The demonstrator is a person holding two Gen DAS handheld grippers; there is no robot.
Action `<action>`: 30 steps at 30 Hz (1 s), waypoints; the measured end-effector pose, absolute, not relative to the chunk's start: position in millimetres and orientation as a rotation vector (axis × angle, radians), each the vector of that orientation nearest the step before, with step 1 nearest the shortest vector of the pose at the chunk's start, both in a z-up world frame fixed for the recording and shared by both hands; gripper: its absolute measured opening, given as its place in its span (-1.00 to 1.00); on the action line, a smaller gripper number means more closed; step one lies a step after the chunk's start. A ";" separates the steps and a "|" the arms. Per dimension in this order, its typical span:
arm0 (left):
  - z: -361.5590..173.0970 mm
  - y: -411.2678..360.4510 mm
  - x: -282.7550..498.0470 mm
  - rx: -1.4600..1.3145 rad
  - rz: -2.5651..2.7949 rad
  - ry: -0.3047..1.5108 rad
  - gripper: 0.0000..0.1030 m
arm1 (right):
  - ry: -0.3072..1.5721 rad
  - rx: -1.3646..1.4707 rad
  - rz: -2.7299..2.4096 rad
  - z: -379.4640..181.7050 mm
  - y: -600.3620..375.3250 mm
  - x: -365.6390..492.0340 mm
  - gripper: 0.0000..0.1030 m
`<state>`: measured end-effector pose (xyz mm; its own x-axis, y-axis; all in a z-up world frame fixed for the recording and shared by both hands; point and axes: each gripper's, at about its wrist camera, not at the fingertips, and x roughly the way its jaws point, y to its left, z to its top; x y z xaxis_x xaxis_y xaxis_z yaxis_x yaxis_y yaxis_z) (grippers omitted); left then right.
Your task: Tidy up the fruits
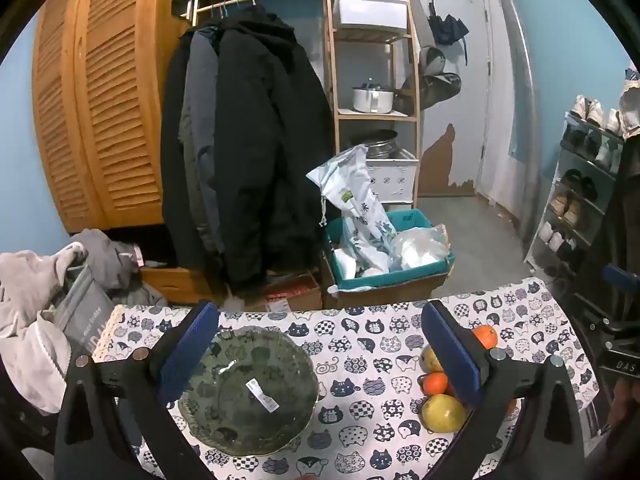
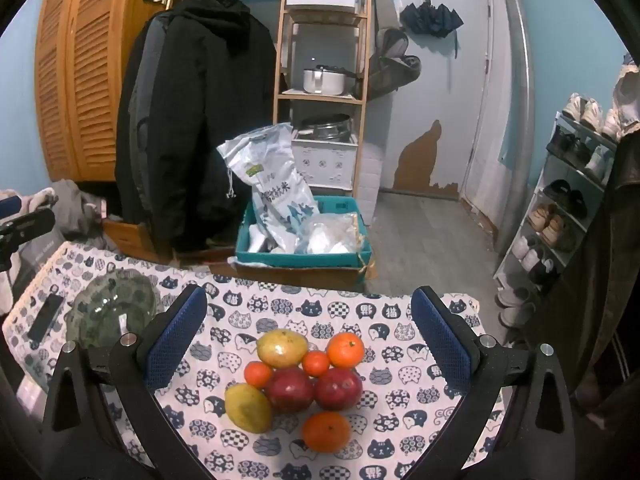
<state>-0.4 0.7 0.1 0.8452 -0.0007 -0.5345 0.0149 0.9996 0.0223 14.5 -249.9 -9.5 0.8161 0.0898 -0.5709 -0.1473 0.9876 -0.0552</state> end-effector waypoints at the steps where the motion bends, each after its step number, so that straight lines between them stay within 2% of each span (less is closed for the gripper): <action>1: 0.2 1.3 -0.9 0.020 -0.011 0.566 0.99 | 0.601 -0.104 0.124 -9.2 -249.7 14.3 0.95; 30: 4.2 1.9 -2.0 0.035 -0.014 0.564 0.99 | 0.603 -0.117 0.119 -9.7 -248.6 15.5 0.95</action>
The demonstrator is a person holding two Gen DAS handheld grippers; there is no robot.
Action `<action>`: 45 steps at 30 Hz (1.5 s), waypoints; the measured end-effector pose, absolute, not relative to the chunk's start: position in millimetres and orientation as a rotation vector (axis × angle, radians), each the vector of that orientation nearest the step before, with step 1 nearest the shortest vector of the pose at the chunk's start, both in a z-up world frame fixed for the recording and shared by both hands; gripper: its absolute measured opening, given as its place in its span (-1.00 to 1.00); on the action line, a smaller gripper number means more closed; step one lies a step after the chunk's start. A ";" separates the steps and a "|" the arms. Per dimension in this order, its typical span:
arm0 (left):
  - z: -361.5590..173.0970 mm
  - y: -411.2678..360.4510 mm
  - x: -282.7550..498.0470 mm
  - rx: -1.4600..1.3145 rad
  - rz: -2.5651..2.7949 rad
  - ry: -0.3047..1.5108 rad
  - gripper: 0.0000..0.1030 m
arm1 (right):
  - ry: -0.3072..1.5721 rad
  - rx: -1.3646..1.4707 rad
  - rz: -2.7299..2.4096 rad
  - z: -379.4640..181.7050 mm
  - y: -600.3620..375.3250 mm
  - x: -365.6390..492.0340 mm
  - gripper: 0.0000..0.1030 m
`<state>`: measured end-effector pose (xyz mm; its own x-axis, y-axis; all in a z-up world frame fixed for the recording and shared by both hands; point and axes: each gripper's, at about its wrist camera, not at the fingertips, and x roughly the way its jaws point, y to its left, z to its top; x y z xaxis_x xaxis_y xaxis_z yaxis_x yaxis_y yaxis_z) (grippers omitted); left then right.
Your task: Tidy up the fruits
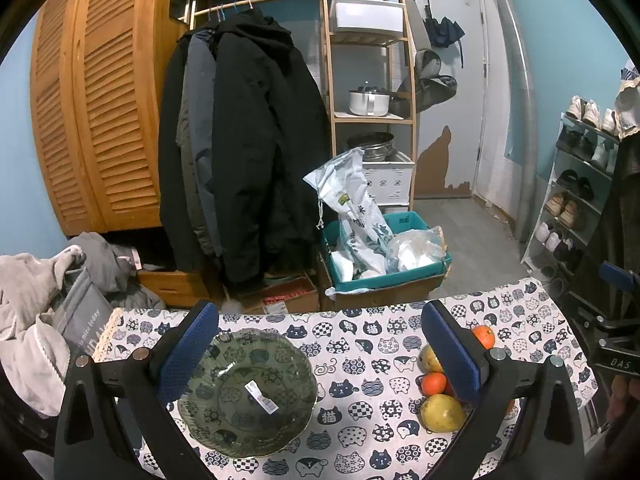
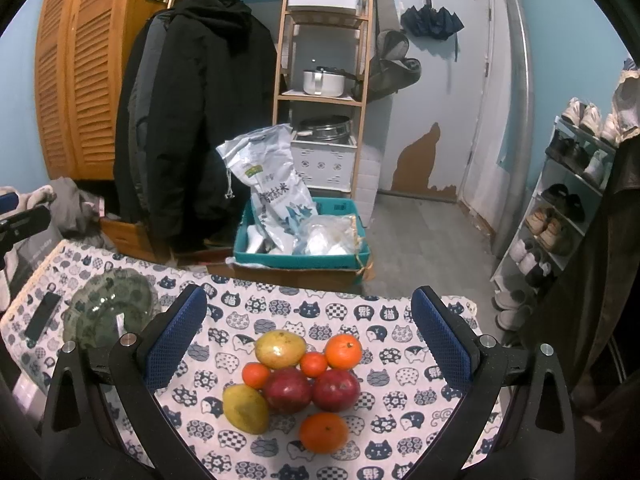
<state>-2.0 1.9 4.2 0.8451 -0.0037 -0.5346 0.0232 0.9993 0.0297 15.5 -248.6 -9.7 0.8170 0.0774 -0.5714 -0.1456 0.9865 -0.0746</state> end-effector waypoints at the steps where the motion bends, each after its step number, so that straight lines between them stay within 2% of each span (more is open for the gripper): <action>1: 4.1 2.0 -2.2 0.034 -0.016 0.564 0.99 | 0.604 -0.114 0.120 -9.7 -248.6 15.3 0.95; 45: -1.1 -2.2 -5.0 0.011 -0.023 0.569 0.99 | 0.607 -0.117 0.122 -10.9 -246.1 15.4 0.95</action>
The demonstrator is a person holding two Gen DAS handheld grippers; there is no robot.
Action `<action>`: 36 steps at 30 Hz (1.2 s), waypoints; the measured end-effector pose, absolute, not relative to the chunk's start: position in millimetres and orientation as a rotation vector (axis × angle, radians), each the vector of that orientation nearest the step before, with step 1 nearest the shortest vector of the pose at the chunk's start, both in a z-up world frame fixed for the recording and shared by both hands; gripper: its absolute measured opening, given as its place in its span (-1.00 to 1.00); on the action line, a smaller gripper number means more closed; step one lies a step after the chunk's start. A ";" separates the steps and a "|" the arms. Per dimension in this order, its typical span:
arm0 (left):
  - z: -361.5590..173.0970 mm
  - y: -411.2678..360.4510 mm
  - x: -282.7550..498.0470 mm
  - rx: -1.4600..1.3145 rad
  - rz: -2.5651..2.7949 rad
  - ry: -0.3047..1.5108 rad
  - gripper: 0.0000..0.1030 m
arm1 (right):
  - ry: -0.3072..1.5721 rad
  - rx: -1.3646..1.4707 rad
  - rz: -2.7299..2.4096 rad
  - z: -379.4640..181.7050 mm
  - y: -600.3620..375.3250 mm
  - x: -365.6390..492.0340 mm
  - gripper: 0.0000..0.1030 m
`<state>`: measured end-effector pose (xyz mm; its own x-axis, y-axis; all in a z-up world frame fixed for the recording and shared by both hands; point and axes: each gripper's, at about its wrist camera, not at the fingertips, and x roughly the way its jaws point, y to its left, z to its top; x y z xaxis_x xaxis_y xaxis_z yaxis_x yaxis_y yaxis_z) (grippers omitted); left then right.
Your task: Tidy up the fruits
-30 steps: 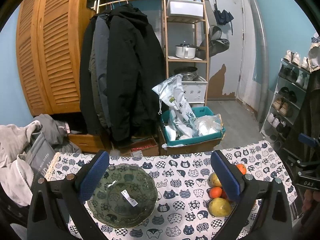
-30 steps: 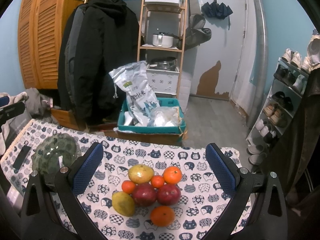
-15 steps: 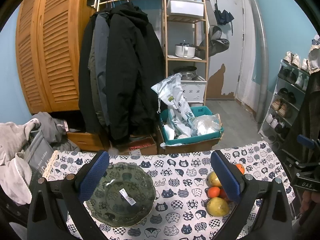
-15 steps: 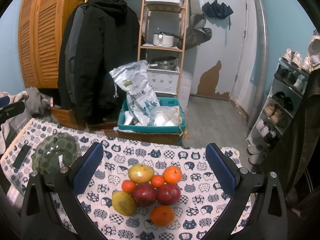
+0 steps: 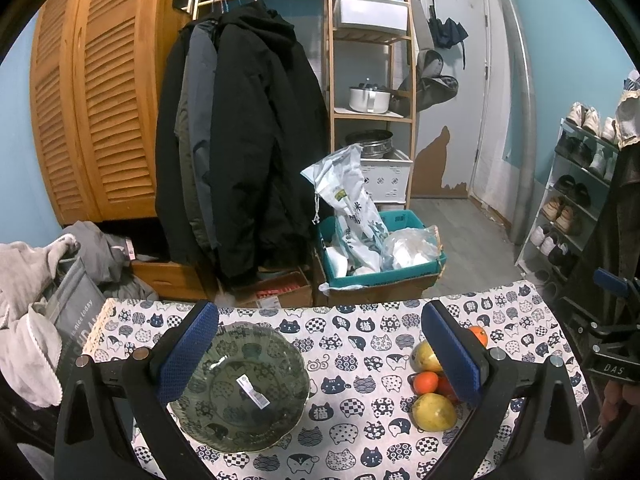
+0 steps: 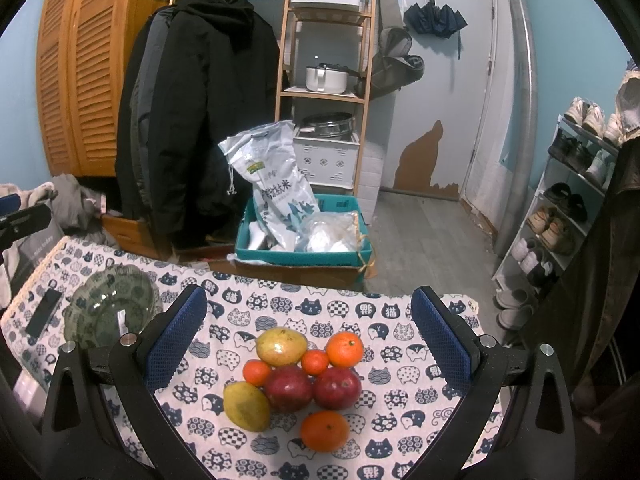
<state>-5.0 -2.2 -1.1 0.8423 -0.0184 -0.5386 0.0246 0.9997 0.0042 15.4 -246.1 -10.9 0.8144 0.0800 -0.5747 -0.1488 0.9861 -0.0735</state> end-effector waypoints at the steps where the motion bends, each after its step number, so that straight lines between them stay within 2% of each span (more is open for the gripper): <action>1: -1.1 -2.0 -5.0 0.011 -0.023 0.569 0.99 | 0.607 -0.117 0.122 -11.0 -246.0 15.5 0.95; 36: -0.9 -2.1 -4.9 0.003 -0.025 0.575 0.99 | 0.610 -0.119 0.122 -11.5 -245.0 16.4 0.95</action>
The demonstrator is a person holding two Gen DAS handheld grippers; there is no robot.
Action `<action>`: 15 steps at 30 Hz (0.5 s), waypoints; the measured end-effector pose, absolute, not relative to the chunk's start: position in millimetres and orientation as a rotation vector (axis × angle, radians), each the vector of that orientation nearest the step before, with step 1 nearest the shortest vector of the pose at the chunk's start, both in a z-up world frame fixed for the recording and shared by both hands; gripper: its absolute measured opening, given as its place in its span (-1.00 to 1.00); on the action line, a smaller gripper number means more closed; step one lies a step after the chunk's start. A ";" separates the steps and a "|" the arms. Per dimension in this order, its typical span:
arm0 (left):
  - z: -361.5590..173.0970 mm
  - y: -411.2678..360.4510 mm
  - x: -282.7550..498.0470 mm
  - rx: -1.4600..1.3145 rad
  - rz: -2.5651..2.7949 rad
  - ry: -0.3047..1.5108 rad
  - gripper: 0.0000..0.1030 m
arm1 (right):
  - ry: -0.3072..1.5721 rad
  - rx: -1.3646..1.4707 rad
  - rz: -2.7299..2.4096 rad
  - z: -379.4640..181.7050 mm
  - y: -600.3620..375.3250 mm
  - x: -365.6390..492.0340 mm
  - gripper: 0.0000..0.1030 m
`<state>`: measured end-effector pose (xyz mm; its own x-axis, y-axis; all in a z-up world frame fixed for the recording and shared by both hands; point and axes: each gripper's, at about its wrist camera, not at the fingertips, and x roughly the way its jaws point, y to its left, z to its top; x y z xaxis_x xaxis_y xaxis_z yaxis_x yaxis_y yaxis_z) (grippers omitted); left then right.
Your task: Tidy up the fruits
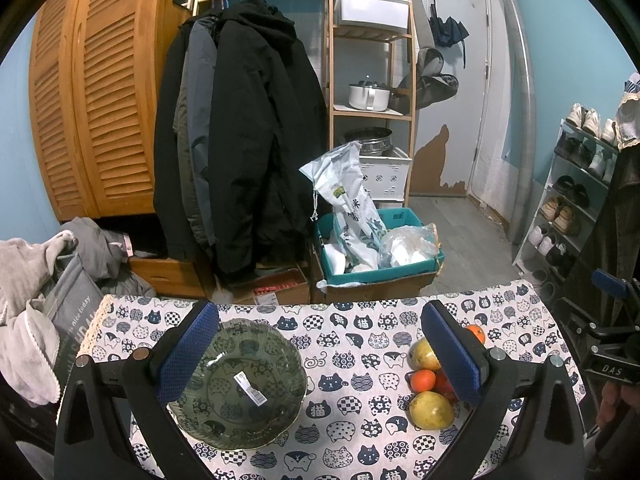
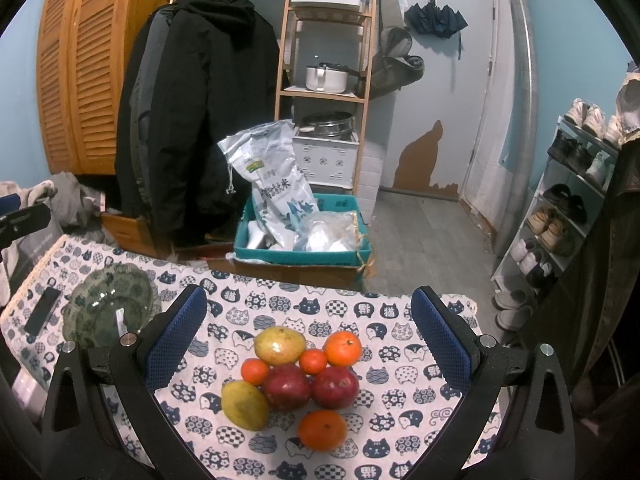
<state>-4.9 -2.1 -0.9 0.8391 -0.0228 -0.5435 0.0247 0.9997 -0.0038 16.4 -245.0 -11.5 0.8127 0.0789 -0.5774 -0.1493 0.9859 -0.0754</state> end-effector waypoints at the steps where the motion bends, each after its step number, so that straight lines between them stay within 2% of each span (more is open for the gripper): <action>1: -1.0 -2.5 -5.2 0.003 -0.025 0.575 0.99 | 0.611 -0.119 0.123 -11.4 -245.4 16.1 0.95; 15: -11.3 -14.1 -15.0 0.003 -0.029 0.587 0.99 | 0.619 -0.119 0.116 -17.1 -250.9 13.7 0.95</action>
